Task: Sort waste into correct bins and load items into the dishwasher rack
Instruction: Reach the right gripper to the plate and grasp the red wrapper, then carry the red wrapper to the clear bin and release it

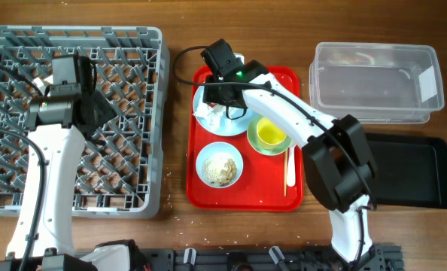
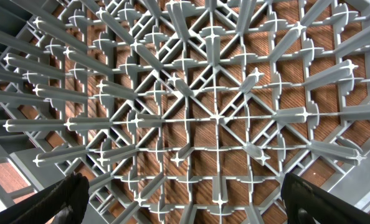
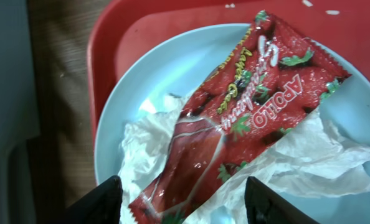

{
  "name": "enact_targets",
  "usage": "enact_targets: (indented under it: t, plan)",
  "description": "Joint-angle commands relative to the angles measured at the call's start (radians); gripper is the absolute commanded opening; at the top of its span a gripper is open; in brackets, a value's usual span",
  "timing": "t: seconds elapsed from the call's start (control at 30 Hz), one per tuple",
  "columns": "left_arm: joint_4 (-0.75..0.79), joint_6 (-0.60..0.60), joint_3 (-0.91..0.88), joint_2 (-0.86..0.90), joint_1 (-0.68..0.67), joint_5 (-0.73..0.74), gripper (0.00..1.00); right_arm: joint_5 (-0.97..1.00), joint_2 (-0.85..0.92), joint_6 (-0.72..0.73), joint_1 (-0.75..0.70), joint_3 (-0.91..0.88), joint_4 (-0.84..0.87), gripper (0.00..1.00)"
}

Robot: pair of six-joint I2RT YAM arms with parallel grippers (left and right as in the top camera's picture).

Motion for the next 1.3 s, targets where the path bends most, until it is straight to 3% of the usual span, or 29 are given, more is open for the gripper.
enact_targets:
  t: [0.0, 0.23, 0.43, 0.5, 0.6, 0.9, 1.1, 1.27]
  plan:
    - [0.003, 0.001, 0.016, -0.001, 0.004, -0.002, 1.0, 0.057, 0.065, 0.033, 0.002, 0.018, 0.001, 0.63]
    - [0.003, 0.001, 0.016, -0.001, 0.004, -0.002, 1.0, 0.067, 0.097, 0.037, 0.002, 0.018, 0.011, 0.59]
    - [0.003, 0.001, 0.016, -0.001, 0.004, -0.002, 1.0, 0.067, 0.047, 0.029, 0.002, 0.019, -0.018, 0.23]
    - [0.003, 0.001, 0.016, -0.001, 0.004, -0.002, 1.0, 0.068, -0.005, 0.027, 0.002, 0.019, -0.043, 0.21]
    - [0.003, 0.001, 0.016, -0.001, 0.004, -0.002, 1.0, 0.067, -0.07, 0.026, 0.001, 0.019, -0.069, 0.04]
    - [0.003, 0.001, 0.016, -0.001, 0.004, -0.002, 1.0, 0.072, -0.128, -0.001, -0.019, 0.019, -0.087, 0.04]
    - [0.003, 0.001, 0.016, -0.001, 0.004, -0.002, 1.0, 0.191, -0.333, 0.011, -0.231, 0.019, -0.134, 0.04]
    - [0.003, 0.001, 0.016, -0.001, 0.004, -0.002, 1.0, 0.204, -0.338, 0.301, -0.496, 0.018, -0.322, 0.06]
